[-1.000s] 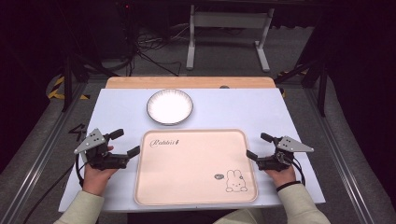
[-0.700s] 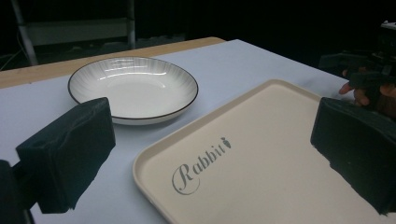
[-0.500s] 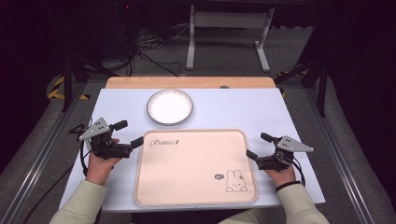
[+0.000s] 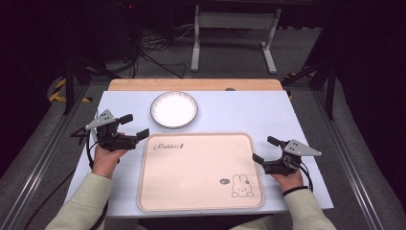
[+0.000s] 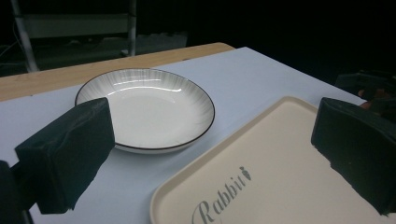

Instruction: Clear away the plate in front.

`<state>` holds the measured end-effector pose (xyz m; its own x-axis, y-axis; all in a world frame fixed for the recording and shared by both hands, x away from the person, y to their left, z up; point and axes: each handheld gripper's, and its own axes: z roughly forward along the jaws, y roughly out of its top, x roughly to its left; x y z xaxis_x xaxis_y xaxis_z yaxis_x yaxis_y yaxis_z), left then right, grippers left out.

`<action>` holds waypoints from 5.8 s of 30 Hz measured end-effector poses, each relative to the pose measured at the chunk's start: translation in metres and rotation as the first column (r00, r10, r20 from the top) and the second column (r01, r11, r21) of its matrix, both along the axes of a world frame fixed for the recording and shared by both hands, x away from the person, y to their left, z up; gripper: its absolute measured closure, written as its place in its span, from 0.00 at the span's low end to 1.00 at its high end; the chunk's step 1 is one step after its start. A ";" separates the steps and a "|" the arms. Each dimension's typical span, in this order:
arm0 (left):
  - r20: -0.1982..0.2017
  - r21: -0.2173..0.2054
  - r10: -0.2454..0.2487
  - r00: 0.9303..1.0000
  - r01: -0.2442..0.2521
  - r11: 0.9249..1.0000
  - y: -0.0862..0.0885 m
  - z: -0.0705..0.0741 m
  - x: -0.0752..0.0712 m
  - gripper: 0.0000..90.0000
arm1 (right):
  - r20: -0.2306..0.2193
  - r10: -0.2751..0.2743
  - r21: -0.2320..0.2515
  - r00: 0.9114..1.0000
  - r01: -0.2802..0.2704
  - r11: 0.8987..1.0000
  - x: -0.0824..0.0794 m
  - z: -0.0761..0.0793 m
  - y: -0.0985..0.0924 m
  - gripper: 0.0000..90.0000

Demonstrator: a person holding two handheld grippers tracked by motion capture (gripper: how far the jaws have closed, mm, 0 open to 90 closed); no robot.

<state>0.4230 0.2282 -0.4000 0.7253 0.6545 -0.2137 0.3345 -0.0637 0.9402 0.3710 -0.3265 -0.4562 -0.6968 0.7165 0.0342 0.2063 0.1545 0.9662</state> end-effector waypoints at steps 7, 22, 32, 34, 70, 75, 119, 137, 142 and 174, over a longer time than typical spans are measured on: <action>-0.005 -0.001 0.000 1.000 0.000 1.000 -0.005 0.003 0.017 0.00 | -0.009 -0.017 0.002 1.000 0.017 1.000 0.000 0.000 0.000 0.03; -0.034 0.064 0.035 0.999 -0.032 0.997 -0.017 -0.001 0.046 0.00 | -0.011 -0.018 0.003 1.000 0.018 1.000 0.001 0.000 0.000 0.03; -0.071 0.028 0.040 0.997 -0.038 0.999 -0.011 0.000 0.063 0.01 | -0.015 -0.022 -0.001 1.000 0.022 1.000 0.001 0.000 0.001 0.03; -0.090 -0.012 0.040 0.995 -0.041 0.999 -0.008 0.000 0.066 0.01 | -0.015 -0.021 -0.001 1.000 0.021 1.000 0.001 0.000 0.001 0.03; -0.305 0.051 0.155 0.940 -0.146 0.988 -0.022 -0.022 0.112 0.12 | 0.001 -0.025 -0.006 1.000 0.025 1.000 0.000 0.000 0.001 0.03; -0.322 0.064 0.158 0.933 -0.145 0.987 -0.024 -0.028 0.118 0.14 | 0.001 -0.027 -0.007 1.000 0.027 1.000 0.000 0.000 0.001 0.03; -0.562 0.150 0.286 0.776 -0.245 0.958 -0.033 -0.060 0.138 0.75 | 0.001 -0.024 -0.033 1.000 0.024 0.999 -0.001 0.000 0.004 0.04; -0.642 0.071 0.266 0.719 -0.289 0.955 -0.031 -0.063 0.142 0.83 | 0.004 -0.026 -0.040 1.000 0.026 0.999 -0.001 0.000 0.005 0.05; -0.654 0.054 0.268 0.708 -0.310 0.949 -0.031 -0.063 0.142 0.84 | 0.002 -0.029 -0.042 1.000 0.029 0.999 -0.001 0.000 0.005 0.05; -0.544 -0.007 0.285 0.789 -0.344 0.939 -0.040 -0.029 0.130 0.92 | 0.002 -0.037 -0.038 0.999 0.037 0.999 -0.001 0.000 0.005 0.05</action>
<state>0.5525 0.1880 -0.4286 0.2386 0.7801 -0.5783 0.7640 0.2168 0.6077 0.3699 -0.3218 -0.4559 -0.6698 0.7425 0.0059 0.2115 0.1831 0.9601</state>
